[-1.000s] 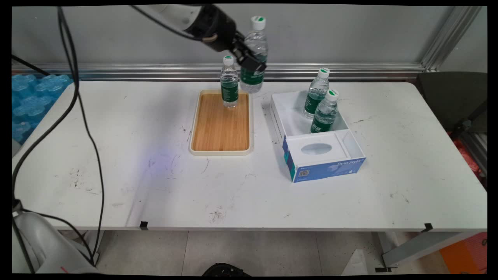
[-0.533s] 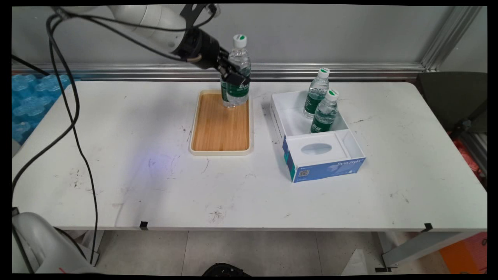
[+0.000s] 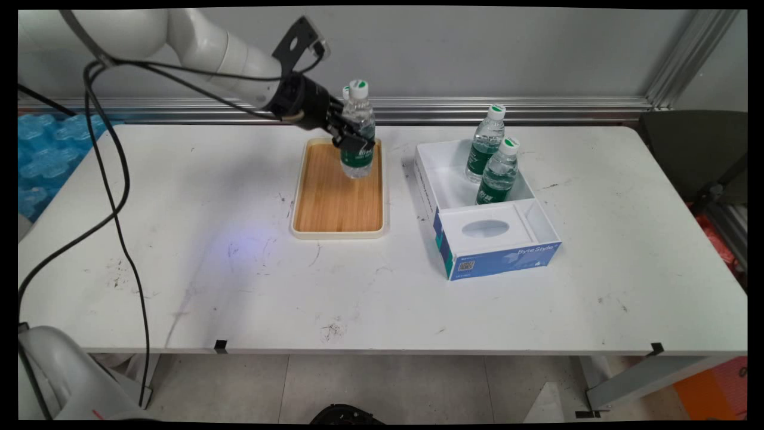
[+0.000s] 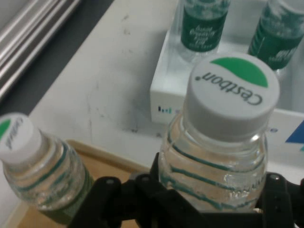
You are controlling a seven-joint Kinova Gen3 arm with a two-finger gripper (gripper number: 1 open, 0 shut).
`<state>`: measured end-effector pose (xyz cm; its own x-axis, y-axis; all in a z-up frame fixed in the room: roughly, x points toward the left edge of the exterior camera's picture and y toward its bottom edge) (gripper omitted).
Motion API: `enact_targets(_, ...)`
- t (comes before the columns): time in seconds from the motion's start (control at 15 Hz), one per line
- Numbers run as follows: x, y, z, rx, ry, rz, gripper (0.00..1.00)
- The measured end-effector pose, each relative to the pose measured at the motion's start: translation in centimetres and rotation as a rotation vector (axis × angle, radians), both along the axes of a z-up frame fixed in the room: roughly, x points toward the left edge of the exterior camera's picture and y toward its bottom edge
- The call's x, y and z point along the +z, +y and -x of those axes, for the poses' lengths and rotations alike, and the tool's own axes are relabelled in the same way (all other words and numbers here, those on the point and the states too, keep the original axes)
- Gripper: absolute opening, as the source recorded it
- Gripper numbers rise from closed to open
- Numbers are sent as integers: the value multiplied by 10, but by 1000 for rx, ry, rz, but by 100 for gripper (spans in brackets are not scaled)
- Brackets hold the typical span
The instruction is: Place the picked object on the tray
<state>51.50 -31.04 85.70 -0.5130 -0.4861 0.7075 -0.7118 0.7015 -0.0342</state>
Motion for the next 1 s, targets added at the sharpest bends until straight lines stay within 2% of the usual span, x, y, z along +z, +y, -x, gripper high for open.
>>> enact_targets(0.47, -45, -5, -11, -11, -1, 0, 0)
enact_targets(1.0, -71, -7, -14, -35, 4, 21, 0)
